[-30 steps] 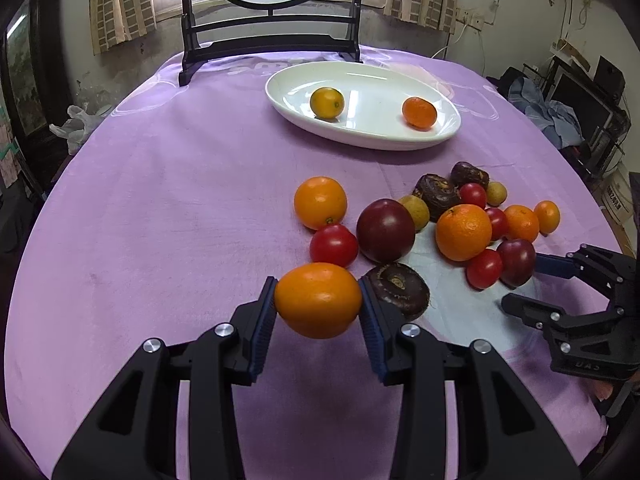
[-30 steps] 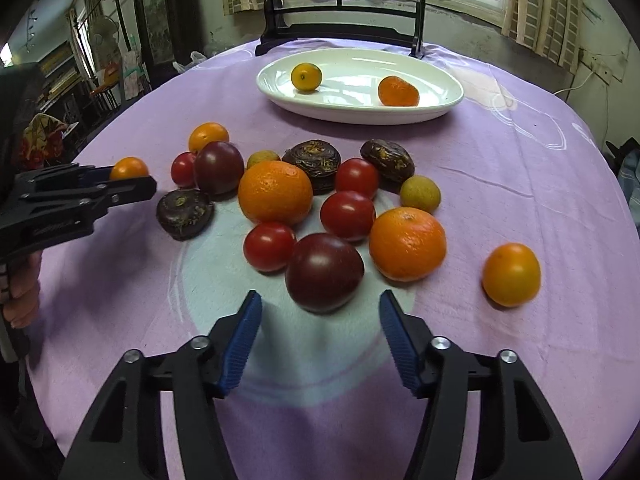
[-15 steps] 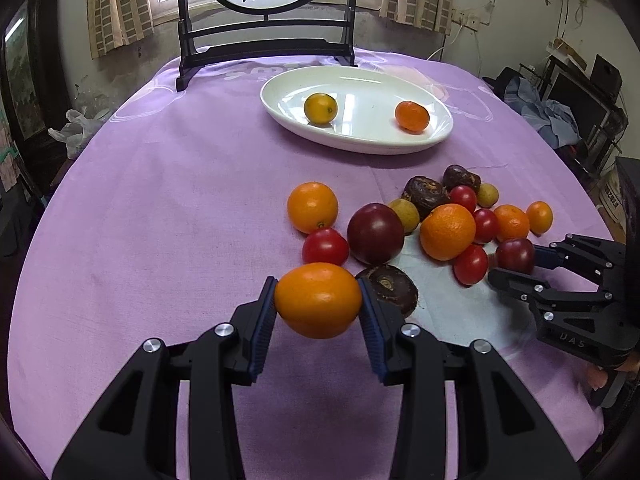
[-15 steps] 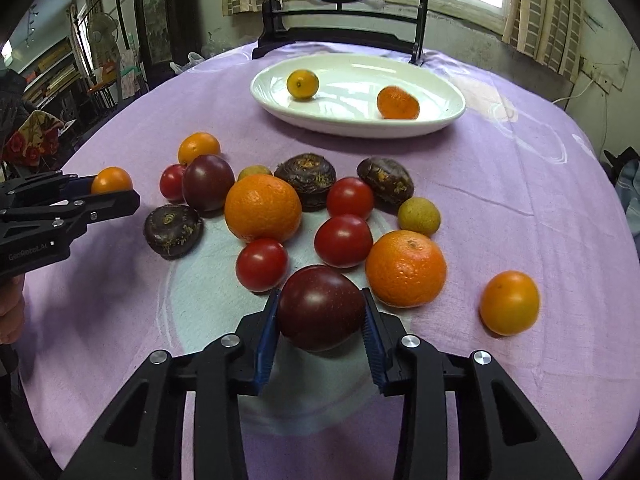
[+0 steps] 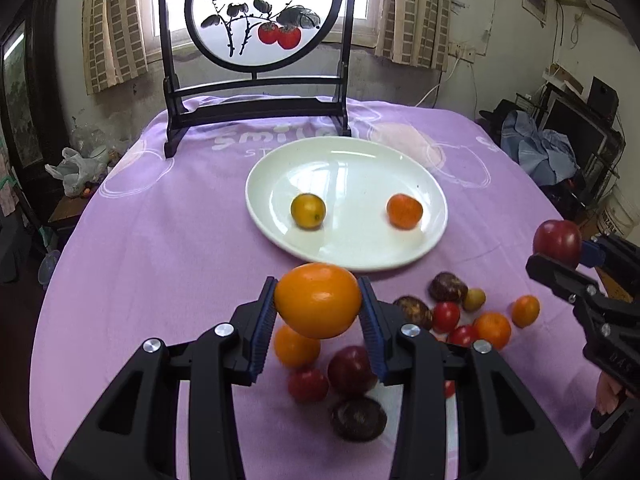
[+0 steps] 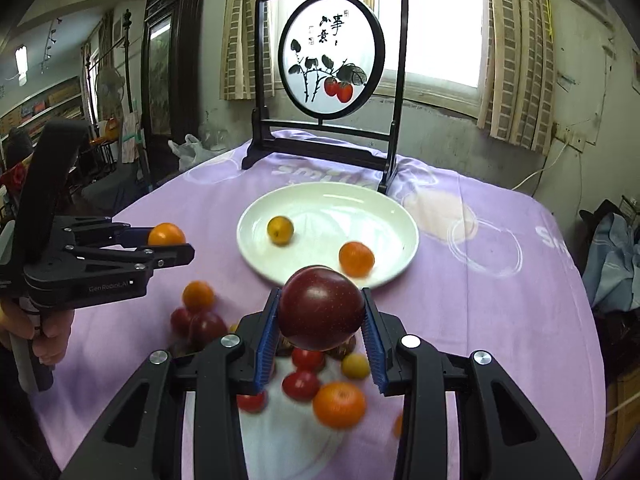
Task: Organize fruits
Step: 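Carry both fruits over the white plate and open both tools to release them, then move both open tools back toward the fruit cluster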
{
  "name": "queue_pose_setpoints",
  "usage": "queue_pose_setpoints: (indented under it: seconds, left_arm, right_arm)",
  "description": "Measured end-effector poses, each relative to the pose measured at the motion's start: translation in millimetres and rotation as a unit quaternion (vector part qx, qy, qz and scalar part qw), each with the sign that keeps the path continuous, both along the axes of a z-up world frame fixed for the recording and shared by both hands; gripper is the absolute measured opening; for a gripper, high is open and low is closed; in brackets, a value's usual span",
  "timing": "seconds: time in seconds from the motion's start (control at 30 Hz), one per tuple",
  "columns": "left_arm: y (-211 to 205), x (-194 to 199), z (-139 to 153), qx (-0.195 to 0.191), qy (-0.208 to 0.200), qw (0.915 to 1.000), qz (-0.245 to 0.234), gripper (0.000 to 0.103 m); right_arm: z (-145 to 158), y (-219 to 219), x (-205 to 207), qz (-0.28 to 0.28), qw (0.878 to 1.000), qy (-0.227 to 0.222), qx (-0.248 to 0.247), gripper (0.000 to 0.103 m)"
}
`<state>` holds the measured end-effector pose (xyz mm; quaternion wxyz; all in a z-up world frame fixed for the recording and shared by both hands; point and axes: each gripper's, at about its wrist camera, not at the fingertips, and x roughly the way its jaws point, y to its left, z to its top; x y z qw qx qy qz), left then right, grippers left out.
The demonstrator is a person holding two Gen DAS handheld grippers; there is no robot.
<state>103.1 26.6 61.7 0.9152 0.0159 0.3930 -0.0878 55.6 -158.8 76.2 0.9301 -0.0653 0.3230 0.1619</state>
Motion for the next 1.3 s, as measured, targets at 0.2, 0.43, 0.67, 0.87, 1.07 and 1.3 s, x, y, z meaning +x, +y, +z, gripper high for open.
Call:
queue_pose_setpoints:
  seconds: [0.2,0.43,0.67,0.87,1.07,1.3]
  left_arm:
    - [-12,66,-7,0.001,0.014,0.9996,0.023,0.039]
    - [-16,130,-32,0.020,0.045,0.9971,0.058,0.039]
    - [-14,164,-51,0.016,0.056,0.9959,0.070,0.039]
    - [-20,180,-54,0.002,0.066,0.9948,0.077,0.060]
    - [-19,169,-49,-0.002,0.059,0.9956,0.074,0.068]
    - [-13,126,-29,-0.011,0.038,0.9975,0.059,0.074]
  right_arm:
    - [-19,19,55,-0.004,1.000,0.020,-0.021,0.039]
    - [-54,43,101,-0.002,0.996,0.082,-0.037,0.039]
    - [-73,55,124,-0.007,0.994,0.107,-0.038,0.039]
    - [-84,59,132,-0.008,0.991,0.129,-0.035,0.041]
    - [-67,51,117,-0.008,0.994,0.105,-0.029,0.048]
    - [-51,24,81,-0.011,0.996,0.085,-0.008,0.055]
